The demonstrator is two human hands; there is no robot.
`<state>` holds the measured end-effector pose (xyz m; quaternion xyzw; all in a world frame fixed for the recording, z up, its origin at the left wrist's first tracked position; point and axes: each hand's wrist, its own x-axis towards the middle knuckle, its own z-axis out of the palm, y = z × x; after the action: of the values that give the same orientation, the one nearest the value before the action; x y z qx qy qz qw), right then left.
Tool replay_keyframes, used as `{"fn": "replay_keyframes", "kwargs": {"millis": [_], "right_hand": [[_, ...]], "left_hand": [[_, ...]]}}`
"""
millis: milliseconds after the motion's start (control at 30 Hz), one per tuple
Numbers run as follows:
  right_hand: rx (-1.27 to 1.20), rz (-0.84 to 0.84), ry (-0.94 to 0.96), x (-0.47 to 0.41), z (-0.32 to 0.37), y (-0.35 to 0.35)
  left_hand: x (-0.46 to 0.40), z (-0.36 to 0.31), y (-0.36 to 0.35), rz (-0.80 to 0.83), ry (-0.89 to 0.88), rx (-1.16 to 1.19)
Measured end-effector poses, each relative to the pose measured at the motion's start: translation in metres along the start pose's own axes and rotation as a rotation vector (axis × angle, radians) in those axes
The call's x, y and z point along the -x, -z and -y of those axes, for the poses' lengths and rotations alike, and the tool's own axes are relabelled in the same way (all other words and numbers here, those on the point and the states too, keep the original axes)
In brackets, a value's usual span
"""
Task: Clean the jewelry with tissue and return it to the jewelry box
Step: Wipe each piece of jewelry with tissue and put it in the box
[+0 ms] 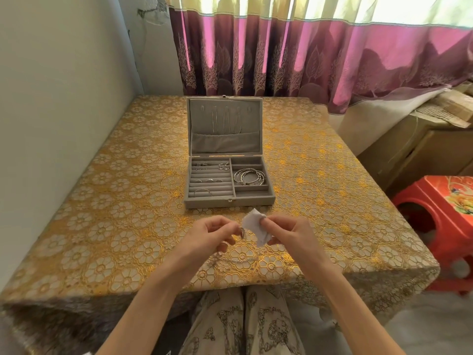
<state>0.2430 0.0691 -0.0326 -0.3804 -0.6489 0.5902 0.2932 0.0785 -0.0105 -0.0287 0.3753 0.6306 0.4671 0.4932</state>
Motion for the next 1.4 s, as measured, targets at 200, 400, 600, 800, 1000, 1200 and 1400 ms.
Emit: {"fn": "replay_keyframes", "kwargs": {"millis": [200,400,600,800,1000,1200,1400], "right_hand": [[0.196,-0.098,0.115,0.007,-0.005,-0.003],[0.355,-0.110,0.261,0.012,-0.005,-0.018],[0.277,-0.145,0.179,0.017,-0.005,-0.027],[-0.083,-0.085,0.056,0.020,-0.003,-0.029],[-0.230,-0.011,-0.093,0.015,-0.004,-0.030],[-0.105,-0.004,-0.052,0.011,-0.008,-0.029],[0.022,-0.117,0.072,0.013,-0.013,-0.034]], "left_hand": [[-0.001,-0.001,0.000,-0.094,0.012,0.182],[0.001,-0.003,-0.005,-0.068,0.031,0.280],[0.004,-0.004,-0.007,-0.144,-0.008,0.281],[0.007,-0.005,-0.012,-0.171,-0.025,0.246],[0.008,-0.007,-0.019,-0.258,-0.093,0.065],[0.008,-0.009,-0.018,-0.220,-0.078,0.048],[0.010,-0.004,-0.025,-0.290,-0.108,0.066]]}}
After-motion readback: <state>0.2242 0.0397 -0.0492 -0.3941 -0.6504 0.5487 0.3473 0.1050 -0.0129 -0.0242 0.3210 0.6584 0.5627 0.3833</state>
